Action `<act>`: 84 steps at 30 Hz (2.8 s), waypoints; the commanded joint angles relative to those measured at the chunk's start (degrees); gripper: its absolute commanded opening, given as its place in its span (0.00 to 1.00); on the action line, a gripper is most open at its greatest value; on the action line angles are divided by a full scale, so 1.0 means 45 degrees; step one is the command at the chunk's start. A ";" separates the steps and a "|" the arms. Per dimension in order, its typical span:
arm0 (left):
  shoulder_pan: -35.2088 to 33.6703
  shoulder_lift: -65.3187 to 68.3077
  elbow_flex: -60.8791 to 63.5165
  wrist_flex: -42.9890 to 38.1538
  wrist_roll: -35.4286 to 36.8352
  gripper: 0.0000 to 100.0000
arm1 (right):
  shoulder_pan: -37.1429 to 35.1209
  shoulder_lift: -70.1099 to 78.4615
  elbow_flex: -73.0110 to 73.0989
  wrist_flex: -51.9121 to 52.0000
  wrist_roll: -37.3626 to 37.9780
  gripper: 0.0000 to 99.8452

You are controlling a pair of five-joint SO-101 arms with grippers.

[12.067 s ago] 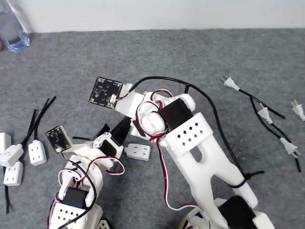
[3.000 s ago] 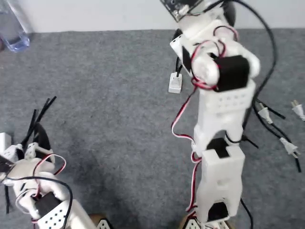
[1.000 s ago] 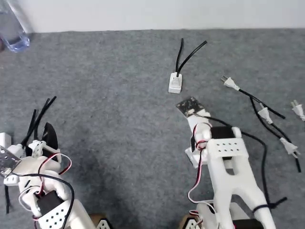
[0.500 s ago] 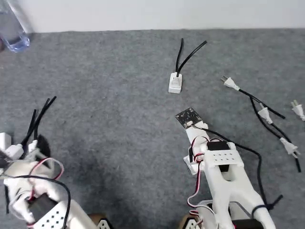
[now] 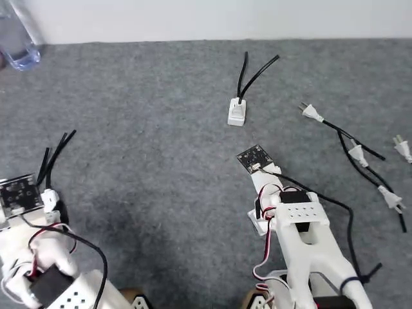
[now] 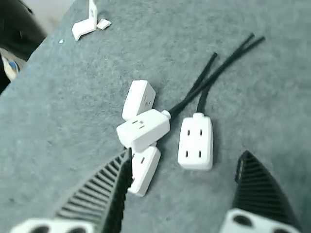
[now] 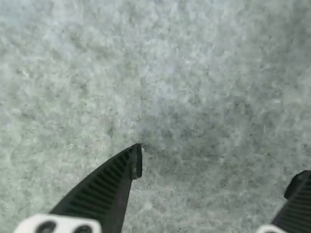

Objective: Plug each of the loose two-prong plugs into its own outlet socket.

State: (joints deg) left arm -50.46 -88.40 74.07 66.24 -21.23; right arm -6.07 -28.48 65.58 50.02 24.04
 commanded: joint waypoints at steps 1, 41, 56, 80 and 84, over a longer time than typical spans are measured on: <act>-0.0020 0.0039 -0.1788 0.1250 -0.0430 0.32 | 0.0068 -0.0244 -0.0059 -0.0186 -0.0039 0.44; 0.0625 2.3756 -1.5404 0.3087 0.0039 0.32 | 0.0068 -0.0244 0.0703 -0.1221 0.0000 0.44; 0.0664 2.4791 -1.5306 0.2071 -0.0606 0.16 | 0.0068 -0.0244 0.0703 -0.1241 0.0000 0.44; 0.7658 1.8637 -1.5385 0.7346 -0.4220 0.02 | 0.0147 -0.0244 0.0840 -0.1748 0.0000 0.44; 0.9026 1.7602 -1.5306 0.7619 -0.4513 0.02 | 0.0186 -0.0244 0.0840 -0.1768 0.0000 0.44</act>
State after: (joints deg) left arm -13.71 -4.26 6.64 98.42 -40.40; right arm -6.15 -28.57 69.63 43.78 24.04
